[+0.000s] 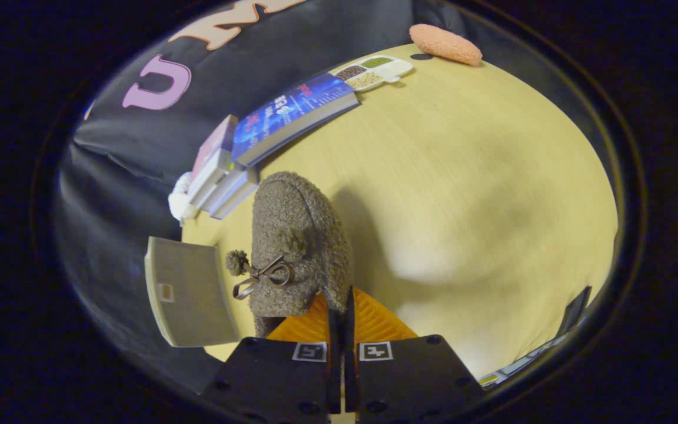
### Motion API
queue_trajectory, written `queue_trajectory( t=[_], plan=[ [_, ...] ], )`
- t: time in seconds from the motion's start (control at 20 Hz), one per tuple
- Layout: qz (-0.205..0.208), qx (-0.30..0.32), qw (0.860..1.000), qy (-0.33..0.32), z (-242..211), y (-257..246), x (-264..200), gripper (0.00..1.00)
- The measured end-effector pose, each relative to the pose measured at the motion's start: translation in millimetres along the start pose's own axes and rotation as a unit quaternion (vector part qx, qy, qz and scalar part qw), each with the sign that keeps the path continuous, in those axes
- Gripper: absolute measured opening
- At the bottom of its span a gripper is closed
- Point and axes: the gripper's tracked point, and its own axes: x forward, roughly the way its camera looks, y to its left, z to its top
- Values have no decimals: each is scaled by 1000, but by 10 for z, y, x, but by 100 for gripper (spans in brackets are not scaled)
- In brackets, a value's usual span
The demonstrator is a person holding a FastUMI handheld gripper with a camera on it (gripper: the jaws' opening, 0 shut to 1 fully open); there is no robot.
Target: Open the storage box then place both shoes into the box .Put the left shoe in first, then the right shoe, with the right side of both shoes facing outward in a uniform manner.
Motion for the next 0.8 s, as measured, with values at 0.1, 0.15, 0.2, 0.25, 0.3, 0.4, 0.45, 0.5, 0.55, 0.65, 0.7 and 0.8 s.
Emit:
queue_trajectory(
  t=[0.1,0.15,0.2,0.25,0.3,0.4,0.45,0.5,0.55,0.65,0.7,0.8],
  plan=[
    [58,28,998,-2,-72,462,-142,6],
    [80,38,996,-1,-112,662,-197,6],
    [100,40,994,0,-167,879,-244,6],
    [114,39,993,-1,-211,1070,-284,6],
    [127,33,991,0,-264,1276,-315,6],
    [153,23,988,4,-381,1695,-387,6],
    [166,17,986,5,-438,1921,-398,6],
    [176,13,984,9,-501,2122,-399,6],
    [185,8,983,13,-565,2313,-395,6],
    [197,0,980,19,-698,2702,-344,6],
    [199,-3,980,21,-750,2851,-280,6],
    [190,-7,981,27,-889,3098,-127,6]
  ],
)
